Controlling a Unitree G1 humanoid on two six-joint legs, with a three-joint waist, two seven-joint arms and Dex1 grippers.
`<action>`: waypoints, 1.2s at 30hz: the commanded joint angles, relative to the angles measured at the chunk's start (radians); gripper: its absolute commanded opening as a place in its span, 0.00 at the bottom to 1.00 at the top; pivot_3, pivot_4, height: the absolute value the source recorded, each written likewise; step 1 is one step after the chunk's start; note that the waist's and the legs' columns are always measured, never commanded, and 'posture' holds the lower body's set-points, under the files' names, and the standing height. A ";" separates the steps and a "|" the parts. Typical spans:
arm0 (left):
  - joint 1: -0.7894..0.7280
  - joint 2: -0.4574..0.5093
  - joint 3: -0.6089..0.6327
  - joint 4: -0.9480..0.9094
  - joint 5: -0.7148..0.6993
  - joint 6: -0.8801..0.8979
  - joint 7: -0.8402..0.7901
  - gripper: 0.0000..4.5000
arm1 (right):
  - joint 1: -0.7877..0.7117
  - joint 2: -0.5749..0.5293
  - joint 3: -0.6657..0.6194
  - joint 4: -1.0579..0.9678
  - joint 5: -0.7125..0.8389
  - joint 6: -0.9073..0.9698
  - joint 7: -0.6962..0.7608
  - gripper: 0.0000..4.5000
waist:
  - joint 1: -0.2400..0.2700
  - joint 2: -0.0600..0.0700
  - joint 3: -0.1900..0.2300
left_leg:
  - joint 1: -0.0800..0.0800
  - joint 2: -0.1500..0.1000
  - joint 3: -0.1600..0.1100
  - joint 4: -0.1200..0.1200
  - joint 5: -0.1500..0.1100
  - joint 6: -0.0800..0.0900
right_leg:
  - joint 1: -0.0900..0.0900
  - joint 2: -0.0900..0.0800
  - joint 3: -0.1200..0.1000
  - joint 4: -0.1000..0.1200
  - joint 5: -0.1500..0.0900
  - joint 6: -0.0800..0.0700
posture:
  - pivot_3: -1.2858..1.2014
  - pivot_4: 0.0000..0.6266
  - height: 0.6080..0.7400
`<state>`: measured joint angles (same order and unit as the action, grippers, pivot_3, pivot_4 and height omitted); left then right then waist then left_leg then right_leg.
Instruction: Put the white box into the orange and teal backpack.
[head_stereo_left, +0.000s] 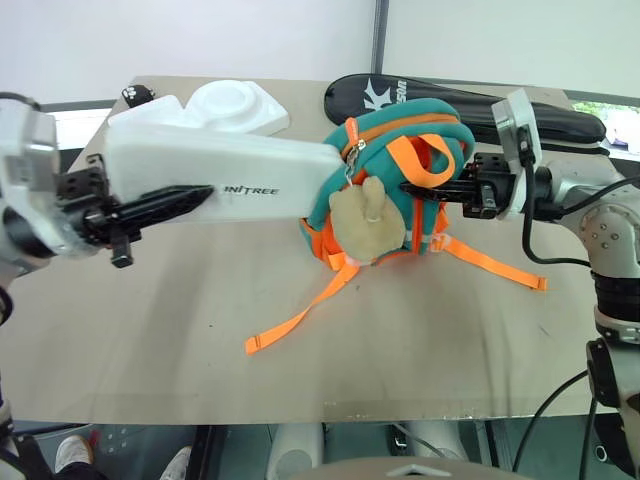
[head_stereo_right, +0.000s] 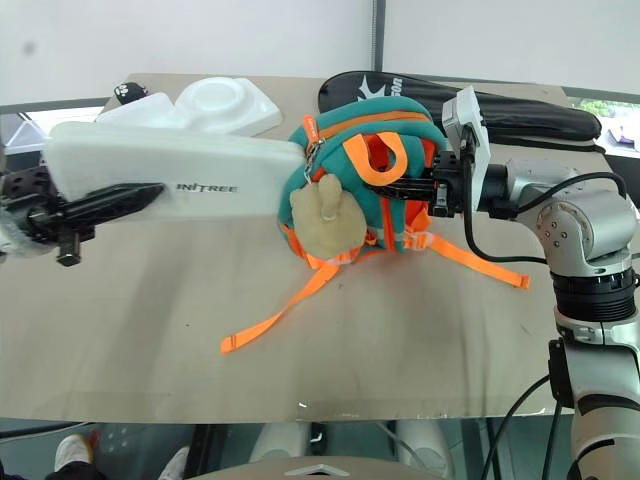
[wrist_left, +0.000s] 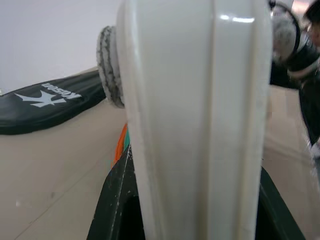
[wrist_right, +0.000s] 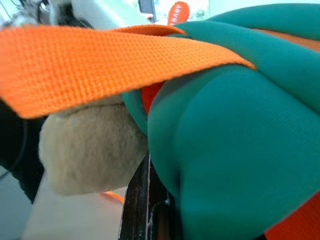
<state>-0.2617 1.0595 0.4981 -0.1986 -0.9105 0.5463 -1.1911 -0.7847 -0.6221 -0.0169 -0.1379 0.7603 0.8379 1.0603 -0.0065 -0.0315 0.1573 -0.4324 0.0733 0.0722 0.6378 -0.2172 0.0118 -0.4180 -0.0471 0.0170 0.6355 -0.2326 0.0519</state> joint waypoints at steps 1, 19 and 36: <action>-0.053 -0.024 -0.092 -0.045 0.120 -0.096 0.030 0.20 | -0.030 -0.002 -0.046 -0.053 0.058 0.012 0.003 0.01 | 0.003 0.000 0.000 | 0.000 0.000 0.000 0.000 0.000 0.000 | 0.000 0.000 0.000 0.000 0.000 0.000 | 0.52 0.24 1.00; -0.475 -0.364 -0.574 0.078 0.439 0.014 0.257 0.74 | 0.039 0.078 -0.034 -0.168 0.065 0.010 -0.160 0.00 | 0.000 0.000 0.000 | -0.001 0.000 -0.001 0.009 0.000 0.000 | 0.000 0.002 0.003 0.007 0.000 0.001 | 0.52 0.24 1.00; -0.182 -0.365 -0.073 0.035 -0.770 0.720 0.811 0.99 | 0.053 0.131 -0.009 -0.166 0.009 -0.019 -0.260 0.00 | 0.004 -0.003 0.001 | 0.001 0.000 -0.006 0.012 0.000 0.001 | 0.005 -0.001 -0.002 0.008 0.000 0.002 | 0.52 0.24 1.00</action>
<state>-0.4399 0.7285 0.4601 -0.1009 -1.5536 1.3316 -0.5318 -0.7161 -0.4908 -0.0117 -0.2647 0.7534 0.8353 0.7979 -0.0025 -0.0341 0.1578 -0.4313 0.0730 0.0651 0.6500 -0.2171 0.0124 -0.4123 -0.0485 0.0151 0.6435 -0.2328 0.0541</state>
